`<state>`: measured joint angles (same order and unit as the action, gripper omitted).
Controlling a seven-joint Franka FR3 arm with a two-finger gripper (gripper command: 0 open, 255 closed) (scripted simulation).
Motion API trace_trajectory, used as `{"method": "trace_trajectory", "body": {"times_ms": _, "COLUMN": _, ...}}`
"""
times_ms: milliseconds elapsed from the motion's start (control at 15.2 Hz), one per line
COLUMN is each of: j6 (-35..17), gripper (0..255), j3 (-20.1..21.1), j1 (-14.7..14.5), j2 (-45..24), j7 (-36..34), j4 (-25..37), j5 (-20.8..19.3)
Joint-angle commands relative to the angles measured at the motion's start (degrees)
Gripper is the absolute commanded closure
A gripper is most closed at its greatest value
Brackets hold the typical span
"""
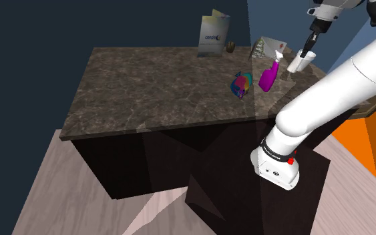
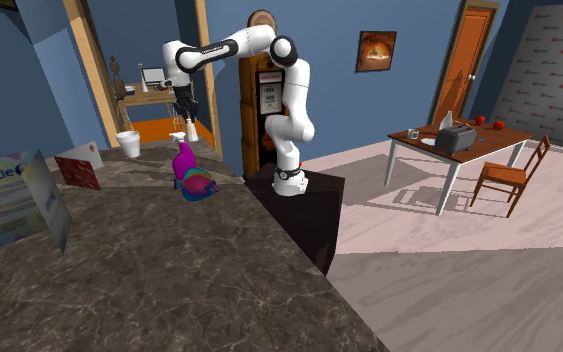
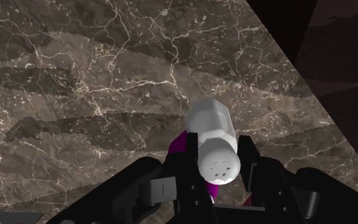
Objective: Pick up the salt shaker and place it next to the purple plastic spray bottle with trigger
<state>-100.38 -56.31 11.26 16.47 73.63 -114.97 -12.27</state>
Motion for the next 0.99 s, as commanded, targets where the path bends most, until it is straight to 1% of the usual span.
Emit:
{"method": "trace_trajectory", "body": {"times_ms": 0, "j6": -1.7, "gripper": 255, "j3": -0.2, "j1": 0.0, "j2": -0.1, "j7": -0.1, "j4": -1.6, "j5": -0.1}}
{"method": "trace_trajectory", "body": {"times_ms": 528, "j6": -8.0, "gripper": 255, "j3": -2.3, "j1": -0.4, "j2": -1.8, "j7": 0.8, "j4": -6.6, "j5": 0.6}}
{"method": "trace_trajectory", "body": {"times_ms": 924, "j6": -12.9, "gripper": 255, "j3": -4.3, "j1": -1.1, "j2": -4.2, "j7": 2.1, "j4": -9.8, "j5": 2.0}}
